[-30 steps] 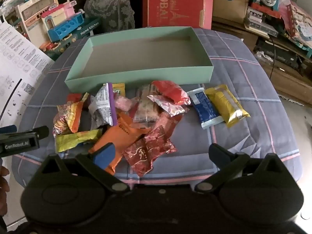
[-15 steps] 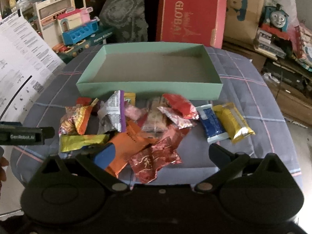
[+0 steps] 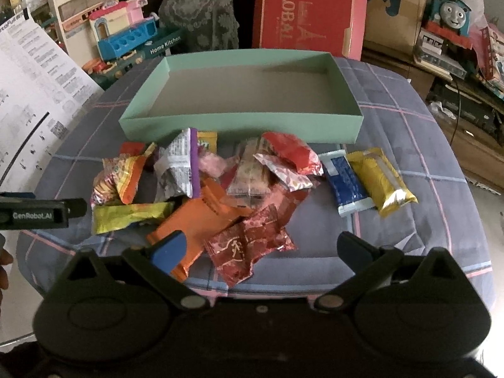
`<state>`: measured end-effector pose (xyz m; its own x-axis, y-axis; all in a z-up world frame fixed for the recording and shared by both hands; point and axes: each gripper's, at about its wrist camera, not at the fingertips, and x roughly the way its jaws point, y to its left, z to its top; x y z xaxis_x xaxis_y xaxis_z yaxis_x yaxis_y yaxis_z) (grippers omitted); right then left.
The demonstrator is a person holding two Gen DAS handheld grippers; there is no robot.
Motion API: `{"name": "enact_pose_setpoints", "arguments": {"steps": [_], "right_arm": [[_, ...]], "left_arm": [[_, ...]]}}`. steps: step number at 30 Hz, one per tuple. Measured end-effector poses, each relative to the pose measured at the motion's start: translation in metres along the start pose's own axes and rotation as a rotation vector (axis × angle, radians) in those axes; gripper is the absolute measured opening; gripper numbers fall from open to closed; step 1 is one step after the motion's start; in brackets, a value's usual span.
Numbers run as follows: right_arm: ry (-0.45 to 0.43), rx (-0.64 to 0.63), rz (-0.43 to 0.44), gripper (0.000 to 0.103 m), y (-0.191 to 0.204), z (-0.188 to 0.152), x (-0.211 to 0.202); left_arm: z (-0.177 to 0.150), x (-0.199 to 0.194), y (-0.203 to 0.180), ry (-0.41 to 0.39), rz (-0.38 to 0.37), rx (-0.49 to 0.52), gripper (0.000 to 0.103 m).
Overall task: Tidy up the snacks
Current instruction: 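Move both grippers toward the snack pile in front of the green tray, then grasp the orange chip bag with the left gripper while the right grasps the silver-purple packet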
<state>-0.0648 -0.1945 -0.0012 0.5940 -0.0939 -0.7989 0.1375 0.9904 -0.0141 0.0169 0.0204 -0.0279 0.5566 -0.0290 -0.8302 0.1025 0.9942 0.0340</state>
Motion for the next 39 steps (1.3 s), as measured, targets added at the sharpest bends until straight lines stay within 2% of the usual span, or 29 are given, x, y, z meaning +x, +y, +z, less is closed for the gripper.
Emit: {"name": "enact_pose_setpoints", "arguments": {"steps": [7,14,15,16,18,19,20,21,22,23,25,27,33,34,36,39], "right_arm": [[0.044,0.030,0.010,0.103,-0.006,0.001,0.011],[0.014,0.074,0.048,0.103,-0.017,0.014,0.018],[0.016,0.088,0.059,0.098,-0.020,0.017,0.020],[0.014,0.097,0.074,0.088,-0.022,0.021,0.021],[0.010,0.100,0.103,0.083,-0.022,0.029,0.024],[0.005,0.093,0.114,0.080,-0.019,0.034,0.025],[0.000,0.081,0.126,0.078,-0.016,0.039,0.027],[0.000,0.071,0.136,0.076,-0.013,0.044,0.031],[0.000,0.060,0.150,0.076,-0.008,0.048,0.035],[0.000,0.051,0.168,0.076,-0.003,0.053,0.040],[0.004,0.028,0.199,0.076,0.010,0.063,0.051],[0.008,-0.004,0.224,0.076,0.026,0.071,0.064],[0.062,-0.095,0.270,0.075,0.065,0.082,0.106],[0.067,-0.104,0.271,0.063,0.069,0.082,0.111],[0.066,-0.137,0.258,0.042,0.077,0.078,0.118],[0.059,-0.139,0.288,0.037,0.081,0.074,0.117]], "left_arm": [[0.005,0.015,0.000,0.015,-0.003,0.006,0.103],[0.031,0.051,-0.013,0.029,-0.056,-0.012,0.103],[0.035,0.057,-0.016,0.033,-0.062,-0.014,0.103],[0.037,0.063,-0.019,0.036,-0.064,-0.015,0.103],[0.039,0.075,-0.021,0.040,-0.046,-0.012,0.103],[0.038,0.081,-0.020,0.047,-0.035,-0.008,0.101],[0.037,0.083,-0.017,0.048,-0.043,-0.009,0.094],[0.035,0.083,-0.013,0.040,-0.081,-0.020,0.088],[0.034,0.082,-0.008,0.036,-0.120,-0.035,0.076],[0.034,0.082,-0.005,0.038,-0.145,-0.044,0.071],[0.032,0.080,-0.001,0.033,-0.163,-0.037,0.068],[0.030,0.080,0.002,0.032,-0.171,-0.032,0.067],[0.029,0.087,0.013,0.052,-0.207,-0.042,0.078],[0.029,0.090,0.013,0.063,-0.212,-0.042,0.077],[0.026,0.095,0.011,0.079,-0.217,-0.035,0.067],[0.020,0.091,0.005,0.040,-0.196,0.005,0.056]]}}
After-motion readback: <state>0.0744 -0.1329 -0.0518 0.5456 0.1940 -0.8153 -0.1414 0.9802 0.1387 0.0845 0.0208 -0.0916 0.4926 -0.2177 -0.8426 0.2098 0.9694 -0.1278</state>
